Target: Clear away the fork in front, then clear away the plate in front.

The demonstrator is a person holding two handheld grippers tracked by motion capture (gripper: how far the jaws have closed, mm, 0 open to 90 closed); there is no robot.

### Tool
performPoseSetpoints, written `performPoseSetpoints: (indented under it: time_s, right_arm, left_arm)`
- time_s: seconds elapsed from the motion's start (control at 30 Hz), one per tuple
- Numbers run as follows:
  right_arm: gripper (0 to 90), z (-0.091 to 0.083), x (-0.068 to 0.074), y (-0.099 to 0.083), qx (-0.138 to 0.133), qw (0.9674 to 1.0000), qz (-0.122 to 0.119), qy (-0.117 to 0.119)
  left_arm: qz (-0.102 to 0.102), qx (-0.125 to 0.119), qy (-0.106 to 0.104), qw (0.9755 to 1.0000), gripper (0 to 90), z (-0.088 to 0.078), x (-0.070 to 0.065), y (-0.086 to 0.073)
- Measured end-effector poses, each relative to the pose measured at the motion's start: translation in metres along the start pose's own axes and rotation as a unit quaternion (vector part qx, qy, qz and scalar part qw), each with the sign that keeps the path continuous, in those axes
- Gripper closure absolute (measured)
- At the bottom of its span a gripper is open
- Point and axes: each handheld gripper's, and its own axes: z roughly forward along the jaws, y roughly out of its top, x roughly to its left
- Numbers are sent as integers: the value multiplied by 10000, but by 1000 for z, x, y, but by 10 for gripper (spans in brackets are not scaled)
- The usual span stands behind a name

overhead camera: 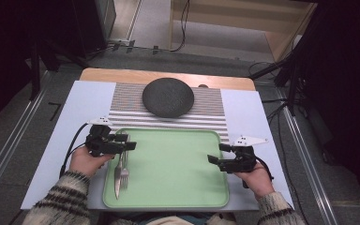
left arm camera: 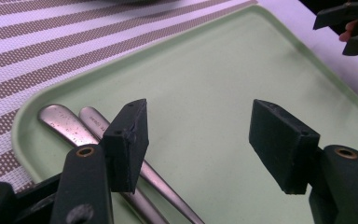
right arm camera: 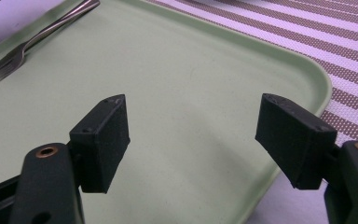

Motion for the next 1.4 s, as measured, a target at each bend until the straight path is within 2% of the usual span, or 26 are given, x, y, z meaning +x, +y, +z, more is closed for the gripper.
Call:
performPoseSetpoints:
  time_s: [0.1, 0.3, 0.43, 0.57, 0.63, 0.67, 0.73, 0.8, 0.93, 1.03, 1.17, 1.27, 1.4]
  right_arm:
    - [233, 0, 0, 0, 4, 10000, -13, 1]
    - [223, 1, 2, 0, 41, 9999, -121, 47]
    - [216, 2, 1, 0, 23, 9999, -90, 121]
    - [214, 2, 0, 0, 17, 9999, -60, 133]
    - [214, 1, 0, 0, 21, 9999, -51, 123]
    - [214, 2, 0, 0, 16, 9999, -36, 125]
    - [214, 2, 0, 0, 21, 9999, -26, 116]
    - [214, 1, 0, -1, 22, 9999, -21, 110]
    - [214, 1, -1, -1, 11, 9999, 41, 95]
    - [213, 0, -1, -2, 7, 10000, 69, 65]
    - [213, -1, -1, -2, 5, 10000, 84, 42]
    - [213, -1, -1, -2, 10, 10000, 84, 47]
    - [213, -1, -2, -2, -13, 9999, 133, 43]
  left_arm:
    - [-32, -96, -2, 9999, 382, -5, 1, -2]
    - [-18, -133, 27, 9999, 363, -11, 2, -5]
    - [14, -175, 30, 9998, 362, -13, 3, -6]
    - [50, -271, -75, 9996, 341, -11, 4, -5]
    - [81, -265, -100, 9996, 299, -8, 4, -3]
    - [112, -279, -67, 9995, 299, -7, 4, 0]
    - [236, -303, -137, 9992, 299, -2, 4, 6]
    - [396, -309, -53, 9987, 318, 2, 3, 15]
    - [446, -310, -258, 9982, 317, 14, 4, 30]
    - [592, -273, -262, 9975, 317, 23, 5, 40]
    - [463, -367, -438, 9973, 317, 31, 7, 57]
    - [626, -353, -448, 9964, 316, 38, 5, 69]
    - [933, -161, -399, 9947, 306, 51, 3, 83]
